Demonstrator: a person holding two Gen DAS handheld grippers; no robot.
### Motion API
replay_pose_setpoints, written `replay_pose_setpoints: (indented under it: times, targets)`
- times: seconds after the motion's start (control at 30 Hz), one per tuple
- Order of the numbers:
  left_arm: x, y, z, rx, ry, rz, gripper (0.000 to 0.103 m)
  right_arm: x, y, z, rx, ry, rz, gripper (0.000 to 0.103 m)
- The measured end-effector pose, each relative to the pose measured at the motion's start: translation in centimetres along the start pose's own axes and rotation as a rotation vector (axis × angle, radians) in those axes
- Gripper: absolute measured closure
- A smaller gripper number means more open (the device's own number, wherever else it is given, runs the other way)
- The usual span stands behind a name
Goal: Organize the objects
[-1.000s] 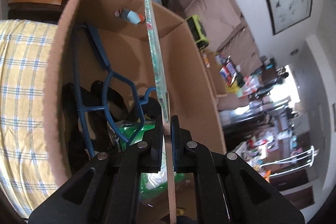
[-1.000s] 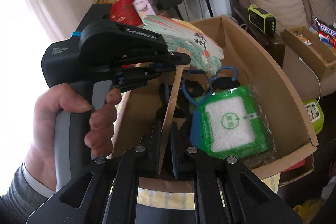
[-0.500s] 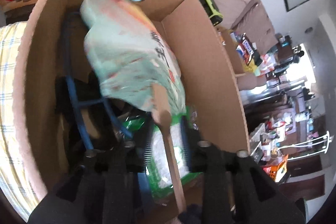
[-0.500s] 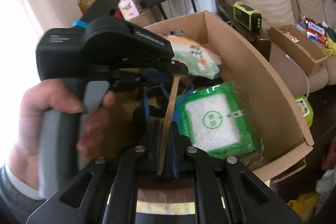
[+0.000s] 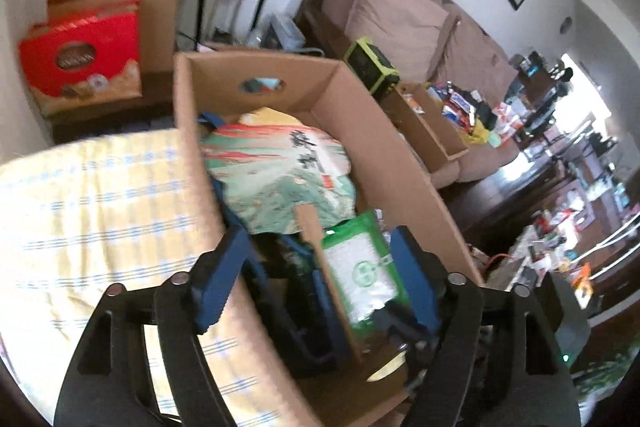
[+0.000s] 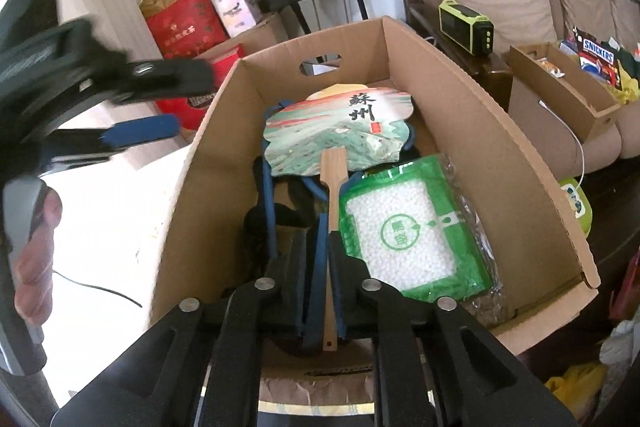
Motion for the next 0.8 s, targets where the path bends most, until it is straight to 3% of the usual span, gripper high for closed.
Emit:
replay_pose_setpoints:
  times: [0.37, 0.6, 0.7, 0.8]
  targets:
    - [2.1, -2.0, -4.3, -0.055, 0.090, 0.019, 0.031, 1.2, 0.6, -1.6, -0.035, -0.037, -0.065, 0.084]
    - [3.9, -3.6, -7.2, -0.104, 0.163, 0.018, 0.027, 2.7, 0.9, -3.0, -0.077, -0.063, -0.120, 0.064]
    - [4.5, -4.6, -8.2, -0.114, 0.206, 0.025, 0.017, 3.3, 0.9, -3.4, -0.084, -0.061, -0.134, 0.050]
    - [4.8, -5.9, -9.3, -0.134, 0.237, 0.029, 0.014, 3.8, 0.6, -3.7, -0.095, -0.078, -0.152, 0.047]
Point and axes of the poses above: each gripper's, at about its wrist camera, not at the fingertips, and z roughly the way its jaws point, x to its left, y to its top, the point moved 2 cm from there along z, roughly the way its jaws point, and after that the axes turned 15 degrees about -y, right-handed, at the moved point
